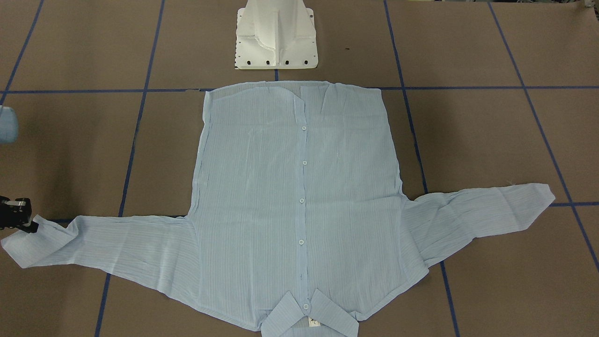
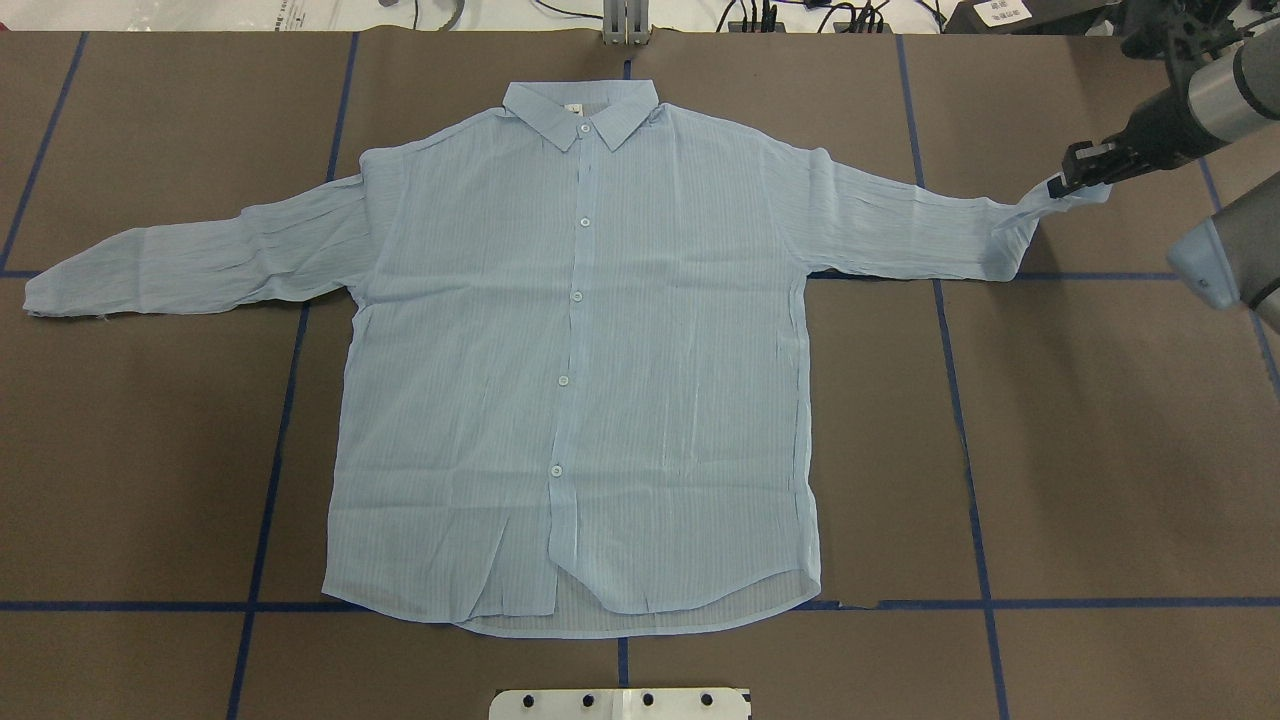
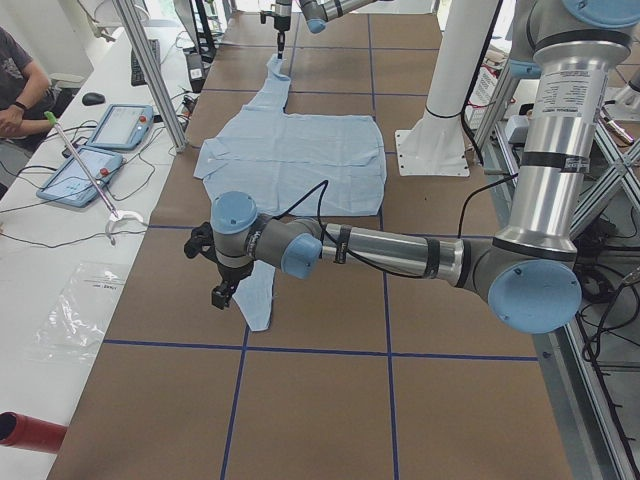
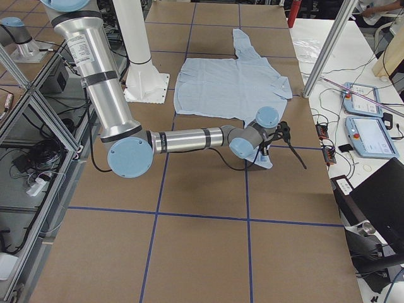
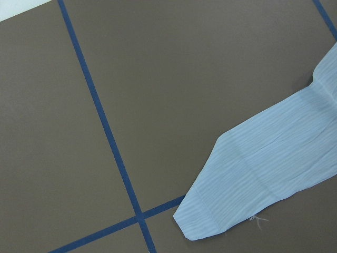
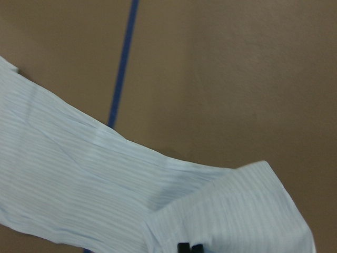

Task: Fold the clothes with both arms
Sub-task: 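Lift the sleeve with the right gripper and fold it across the shirt front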

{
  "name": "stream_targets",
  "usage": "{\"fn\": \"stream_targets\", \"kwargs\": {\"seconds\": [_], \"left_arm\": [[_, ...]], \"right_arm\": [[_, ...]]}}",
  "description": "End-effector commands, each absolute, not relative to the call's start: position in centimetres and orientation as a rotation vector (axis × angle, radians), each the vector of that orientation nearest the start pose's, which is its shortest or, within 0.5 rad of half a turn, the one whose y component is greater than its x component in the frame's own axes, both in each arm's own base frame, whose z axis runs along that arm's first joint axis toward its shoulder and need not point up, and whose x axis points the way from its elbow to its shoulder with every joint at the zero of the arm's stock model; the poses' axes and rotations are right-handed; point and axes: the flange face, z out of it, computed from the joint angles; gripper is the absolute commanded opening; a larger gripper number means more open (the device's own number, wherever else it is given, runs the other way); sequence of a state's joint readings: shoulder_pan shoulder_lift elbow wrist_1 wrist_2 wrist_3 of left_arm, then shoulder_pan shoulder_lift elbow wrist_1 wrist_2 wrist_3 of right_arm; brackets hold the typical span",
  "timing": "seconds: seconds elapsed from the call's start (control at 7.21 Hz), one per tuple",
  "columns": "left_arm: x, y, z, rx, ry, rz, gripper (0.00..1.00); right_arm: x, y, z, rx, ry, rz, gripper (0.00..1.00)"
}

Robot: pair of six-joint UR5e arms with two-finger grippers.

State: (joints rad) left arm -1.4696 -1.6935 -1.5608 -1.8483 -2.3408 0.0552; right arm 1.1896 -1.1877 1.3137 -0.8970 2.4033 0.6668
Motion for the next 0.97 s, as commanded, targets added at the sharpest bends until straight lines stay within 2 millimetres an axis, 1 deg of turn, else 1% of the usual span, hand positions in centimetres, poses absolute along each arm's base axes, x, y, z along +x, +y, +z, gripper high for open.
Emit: {"fn": "stream_targets", "kwargs": {"seconds": [0.0, 0.14, 0.28, 0.42, 0.55, 0.69, 0.83], "left_arm": [[-0.7, -56.4, 57.1, 0.353, 0.771, 0.296, 1.0], [-0.7, -56.5, 57.4, 0.348, 0.771, 0.295, 1.0], [-0.7, -56.5, 58.0, 0.346, 0.771, 0.294, 1.0], [-0.7, -56.5, 58.7, 0.351, 0.769, 0.296, 1.0], [-0.7, -56.5, 59.4, 0.351, 0.769, 0.296, 1.0], [-0.7, -56.6, 60.3, 0.356, 0.769, 0.296, 1.0], [-0.7, -56.7, 60.8, 0.349, 0.769, 0.295, 1.0]], "right_arm": [[-22.5, -67.3, 36.5, 0.282, -1.158, -0.048, 0.0], [-25.6, -67.7, 31.6, 0.293, -1.194, -0.075, 0.0], [-29.2, -67.5, 26.2, 0.295, -1.236, -0.103, 0.0], [-31.8, -67.4, 19.9, 0.266, -1.269, -0.059, 0.0], [-34.7, -66.9, 14.5, 0.275, -1.28, -0.06, 0.0], [-39.8, -65.8, 9.7, 0.323, -1.276, -0.083, 0.0], [-45.4, -64.8, 6.7, 0.351, -1.253, -0.088, 0.0]]}}
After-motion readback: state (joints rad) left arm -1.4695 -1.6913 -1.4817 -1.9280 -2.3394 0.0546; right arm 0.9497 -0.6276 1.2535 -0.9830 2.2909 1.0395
